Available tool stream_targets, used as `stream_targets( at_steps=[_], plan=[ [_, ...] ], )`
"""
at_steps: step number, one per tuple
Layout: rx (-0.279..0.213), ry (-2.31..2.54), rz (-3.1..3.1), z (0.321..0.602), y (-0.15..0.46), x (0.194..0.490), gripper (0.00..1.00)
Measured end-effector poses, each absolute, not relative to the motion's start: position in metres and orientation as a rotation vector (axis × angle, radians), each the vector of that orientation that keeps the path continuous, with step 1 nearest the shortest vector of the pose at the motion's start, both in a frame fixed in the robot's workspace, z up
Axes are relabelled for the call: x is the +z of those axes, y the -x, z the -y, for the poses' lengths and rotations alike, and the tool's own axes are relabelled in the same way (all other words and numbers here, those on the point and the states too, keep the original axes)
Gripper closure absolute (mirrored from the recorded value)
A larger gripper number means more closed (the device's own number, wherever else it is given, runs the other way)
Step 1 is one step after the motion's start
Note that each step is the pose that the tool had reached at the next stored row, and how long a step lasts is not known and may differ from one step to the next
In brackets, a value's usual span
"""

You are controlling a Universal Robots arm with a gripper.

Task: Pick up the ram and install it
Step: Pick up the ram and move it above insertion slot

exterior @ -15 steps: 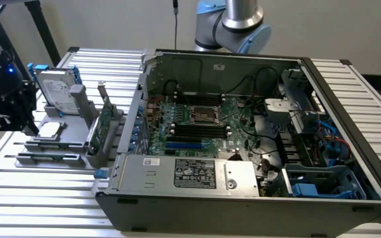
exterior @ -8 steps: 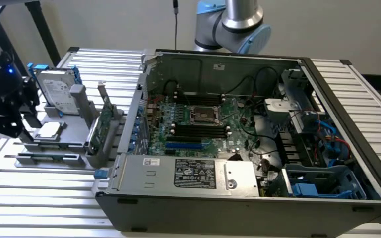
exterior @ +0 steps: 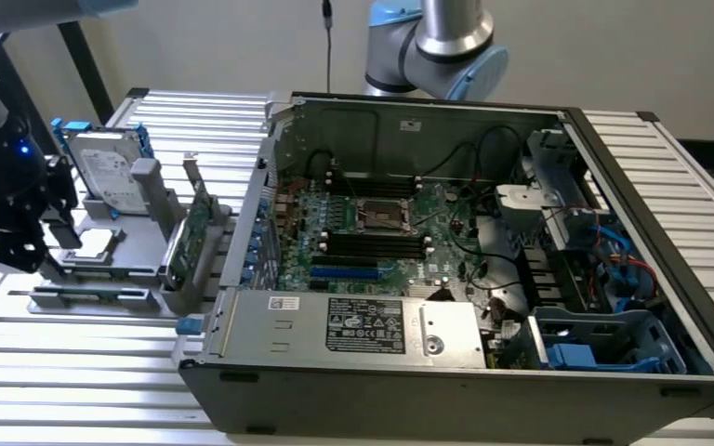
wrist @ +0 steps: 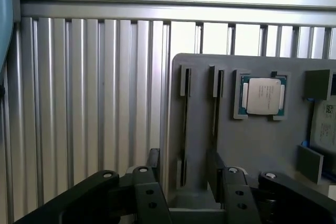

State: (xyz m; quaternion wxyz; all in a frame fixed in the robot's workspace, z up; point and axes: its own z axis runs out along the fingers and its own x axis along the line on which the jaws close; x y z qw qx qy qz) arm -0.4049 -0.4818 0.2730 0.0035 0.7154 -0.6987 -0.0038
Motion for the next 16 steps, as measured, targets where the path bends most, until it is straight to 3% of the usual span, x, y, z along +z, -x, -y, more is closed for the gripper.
stream_targets(
  at_steps=[16],
  plan=[
    [-0.036,-2.247,2.209,0.488,0.397,0.244,0.52]
  ],
)
